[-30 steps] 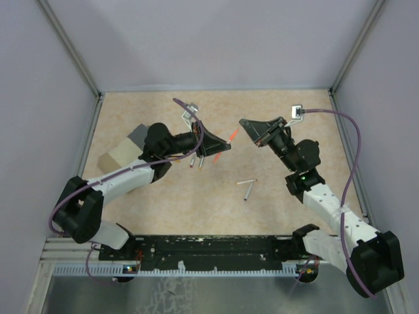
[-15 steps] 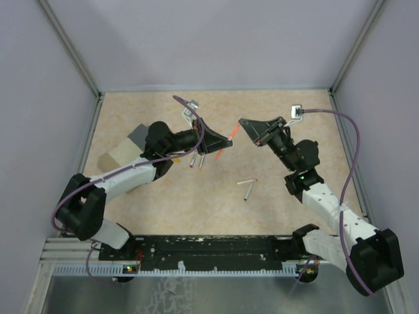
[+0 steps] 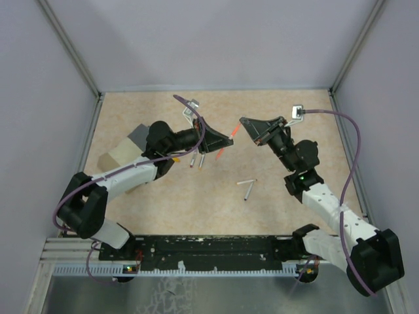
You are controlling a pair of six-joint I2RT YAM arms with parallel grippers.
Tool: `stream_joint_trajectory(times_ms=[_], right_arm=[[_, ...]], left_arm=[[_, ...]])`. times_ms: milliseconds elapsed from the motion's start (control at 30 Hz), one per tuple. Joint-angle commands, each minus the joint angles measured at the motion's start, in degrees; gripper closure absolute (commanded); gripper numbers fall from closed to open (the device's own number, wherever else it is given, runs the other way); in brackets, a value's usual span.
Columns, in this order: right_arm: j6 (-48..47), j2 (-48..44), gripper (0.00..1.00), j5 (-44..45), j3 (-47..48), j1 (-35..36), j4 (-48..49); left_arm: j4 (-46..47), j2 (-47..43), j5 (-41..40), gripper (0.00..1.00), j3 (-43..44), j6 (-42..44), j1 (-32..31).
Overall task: Insert the pens into the pen caps
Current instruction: Insert the pen cap onto the pen.
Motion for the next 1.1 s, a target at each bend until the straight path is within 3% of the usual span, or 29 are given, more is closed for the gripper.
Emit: stream_joint_trajectory(times_ms=[0,500,1067], right_arm=[[-0.93,-1.99,1.00,4.28,2.27,1.33,-1.61],[1.44,-3.72,1.00,11.59,3.60,1.32,-4.30],[1.74,-3.76,1.00,7.63,3.00,1.32,0.76]], left_arm=[[2.70,0.16,-0.81,1.00,1.37,-0.24,-0.38],[1.90,0.03,-0.01,1.00,1.08,0.38,-0.60],[1.62,0.52,-0.05,1.00,1.35,0.41,-0.65]])
